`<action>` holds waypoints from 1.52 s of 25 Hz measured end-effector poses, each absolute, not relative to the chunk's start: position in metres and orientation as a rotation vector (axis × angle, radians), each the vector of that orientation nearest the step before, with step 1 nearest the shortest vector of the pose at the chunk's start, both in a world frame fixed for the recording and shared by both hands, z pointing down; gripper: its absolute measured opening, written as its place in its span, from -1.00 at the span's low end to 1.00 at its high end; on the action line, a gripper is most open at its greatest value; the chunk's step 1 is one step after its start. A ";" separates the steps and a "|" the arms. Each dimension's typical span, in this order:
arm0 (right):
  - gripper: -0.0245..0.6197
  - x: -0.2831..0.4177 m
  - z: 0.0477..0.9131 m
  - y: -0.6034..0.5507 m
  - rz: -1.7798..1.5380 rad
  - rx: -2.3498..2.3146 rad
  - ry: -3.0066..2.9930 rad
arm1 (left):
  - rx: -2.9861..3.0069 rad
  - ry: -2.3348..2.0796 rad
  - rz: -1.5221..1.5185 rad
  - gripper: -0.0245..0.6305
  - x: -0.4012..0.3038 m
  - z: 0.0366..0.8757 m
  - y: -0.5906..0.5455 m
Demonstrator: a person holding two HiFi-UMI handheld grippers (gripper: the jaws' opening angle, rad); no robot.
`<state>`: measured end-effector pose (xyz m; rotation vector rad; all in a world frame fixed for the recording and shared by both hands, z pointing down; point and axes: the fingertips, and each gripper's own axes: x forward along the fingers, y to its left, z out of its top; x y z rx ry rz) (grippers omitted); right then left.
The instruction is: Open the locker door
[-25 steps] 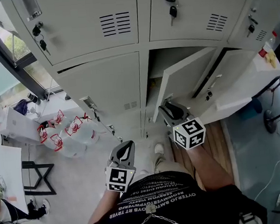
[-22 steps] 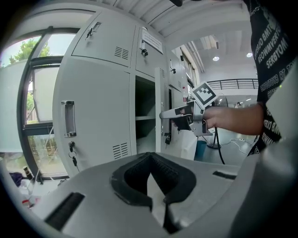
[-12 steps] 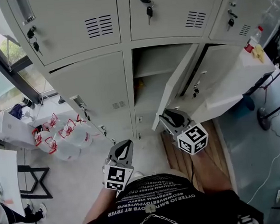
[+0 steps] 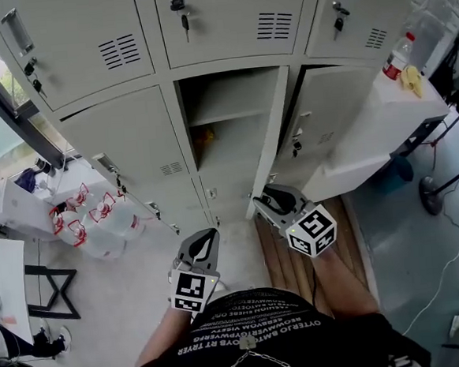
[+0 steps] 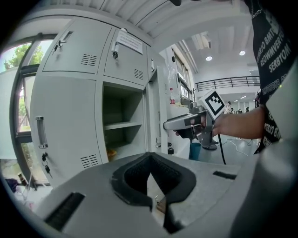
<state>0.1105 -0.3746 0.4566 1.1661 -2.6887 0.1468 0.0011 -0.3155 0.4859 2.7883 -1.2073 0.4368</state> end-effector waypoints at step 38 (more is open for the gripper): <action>-0.93 0.208 0.436 -0.223 0.082 1.282 -2.732 | 2.715 -1.443 0.386 -0.95 0.066 0.430 -0.193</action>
